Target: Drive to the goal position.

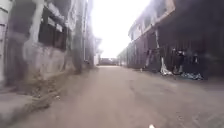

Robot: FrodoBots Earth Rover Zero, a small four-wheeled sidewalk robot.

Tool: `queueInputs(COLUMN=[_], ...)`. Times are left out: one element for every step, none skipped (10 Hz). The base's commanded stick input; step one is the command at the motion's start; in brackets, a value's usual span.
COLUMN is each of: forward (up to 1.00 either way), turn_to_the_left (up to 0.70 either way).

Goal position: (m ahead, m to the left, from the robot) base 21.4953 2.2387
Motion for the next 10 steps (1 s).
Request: queueInputs(forward=[1.00,1.00,1.00,1.00,1.00,1.00,1.00,1.00,1.00,1.00], turn_to_the_left=[0.00,0.00,0.00,0.00,0.00,0.00,0.00,0.00,0.00,0.00])
